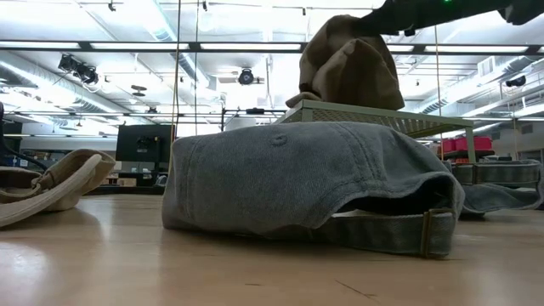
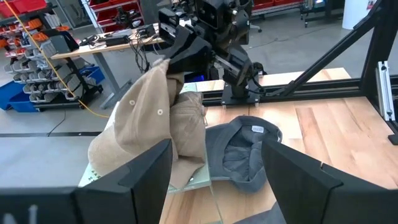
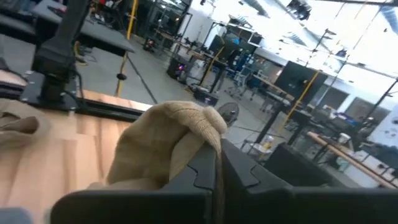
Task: Stack caps on shelf
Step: Stack the top brown cap on the brown cap on the shelf
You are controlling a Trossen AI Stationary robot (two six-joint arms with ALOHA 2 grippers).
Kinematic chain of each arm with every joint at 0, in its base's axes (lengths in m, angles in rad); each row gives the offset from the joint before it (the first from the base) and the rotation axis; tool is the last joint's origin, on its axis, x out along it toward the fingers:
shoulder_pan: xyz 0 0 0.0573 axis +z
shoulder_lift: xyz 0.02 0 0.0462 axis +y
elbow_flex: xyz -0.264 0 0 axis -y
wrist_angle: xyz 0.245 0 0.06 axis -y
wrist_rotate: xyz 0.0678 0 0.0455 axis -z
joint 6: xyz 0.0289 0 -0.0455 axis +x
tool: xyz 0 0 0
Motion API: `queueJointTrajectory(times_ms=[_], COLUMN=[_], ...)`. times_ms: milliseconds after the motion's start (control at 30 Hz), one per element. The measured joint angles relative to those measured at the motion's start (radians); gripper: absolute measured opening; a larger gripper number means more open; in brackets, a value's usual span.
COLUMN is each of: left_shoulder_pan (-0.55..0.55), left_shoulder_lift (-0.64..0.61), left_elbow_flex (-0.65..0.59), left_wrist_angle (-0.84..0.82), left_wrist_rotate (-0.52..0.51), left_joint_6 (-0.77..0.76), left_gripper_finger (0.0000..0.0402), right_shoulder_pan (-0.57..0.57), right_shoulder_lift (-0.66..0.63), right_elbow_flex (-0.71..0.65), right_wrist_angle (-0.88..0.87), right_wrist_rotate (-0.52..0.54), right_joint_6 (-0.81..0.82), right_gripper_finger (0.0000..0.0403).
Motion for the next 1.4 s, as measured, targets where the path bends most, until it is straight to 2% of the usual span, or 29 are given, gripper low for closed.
queueJointTrajectory(times_ms=[267, 500, 633, 800, 1100, 1233, 1400], left_shoulder_pan=[0.0, 0.0, 0.0, 0.0, 0.001, 0.027, 0.079], left_shoulder_lift=[0.0, 0.0, 0.0, 0.0, 0.002, 0.013, 0.032], left_elbow_flex=[0.0, 0.0, 0.0, -0.001, -0.001, -0.001, 0.0], left_wrist_angle=[0.0, 0.0, 0.0, 0.0, 0.0, 0.005, 0.035], left_wrist_rotate=[0.0, 0.0, 0.0, 0.0, 0.0, 0.001, 0.036], left_joint_6=[-0.001, -0.025, -0.026, -0.025, -0.026, -0.037, -0.034], left_gripper_finger=[0.0252, 0.0252, 0.0252, 0.0252, 0.0252, 0.0252, 0.0252], right_shoulder_pan=[0.034, 0.039, 0.039, 0.039, 0.039, 0.04, 0.047], right_shoulder_lift=[0.0, 0.0, 0.0, 0.0, -0.006, -0.032, -0.068], right_elbow_flex=[0.0, 0.0, 0.0, 0.0, -0.001, -0.001, -0.001], right_wrist_angle=[-0.104, -0.113, -0.113, -0.124, -0.145, -0.086, 0.017], right_wrist_rotate=[-0.003, -0.035, -0.079, -0.139, -0.361, -0.339, -0.303], right_joint_6=[0.066, 0.128, 0.162, 0.201, 0.234, 0.183, 0.114], right_gripper_finger=[0.0018, 0.0027, 0.0057, 0.0117, 0.0209, 0.0223, 0.0219])
